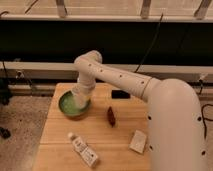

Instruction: Place the ceramic cup in the ceramic bowl

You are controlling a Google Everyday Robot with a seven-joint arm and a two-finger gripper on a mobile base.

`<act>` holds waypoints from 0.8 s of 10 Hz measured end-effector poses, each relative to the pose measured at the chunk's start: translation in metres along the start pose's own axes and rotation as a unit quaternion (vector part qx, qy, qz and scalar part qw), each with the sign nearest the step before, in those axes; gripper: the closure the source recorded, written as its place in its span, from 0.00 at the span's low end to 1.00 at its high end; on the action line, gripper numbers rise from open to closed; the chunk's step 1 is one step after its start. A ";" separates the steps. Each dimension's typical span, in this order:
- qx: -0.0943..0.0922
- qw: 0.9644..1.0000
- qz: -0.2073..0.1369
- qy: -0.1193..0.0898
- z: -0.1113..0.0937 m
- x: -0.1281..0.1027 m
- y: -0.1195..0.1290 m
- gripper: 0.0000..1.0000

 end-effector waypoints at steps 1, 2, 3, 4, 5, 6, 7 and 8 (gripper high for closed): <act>0.000 1.000 0.000 0.000 0.001 0.000 0.000 0.74; 0.000 1.000 0.000 0.002 0.002 0.001 0.000 0.73; 0.000 1.000 0.000 0.002 0.003 0.000 0.000 0.73; 0.001 1.000 0.000 0.003 0.003 0.000 0.000 0.73; 0.000 1.000 -0.001 0.003 0.004 0.000 0.000 0.73; 0.001 1.000 -0.001 0.004 0.004 0.000 0.000 0.71; 0.001 1.000 -0.001 0.005 0.005 0.001 0.000 0.65; 0.001 1.000 -0.001 0.005 0.005 0.001 0.000 0.57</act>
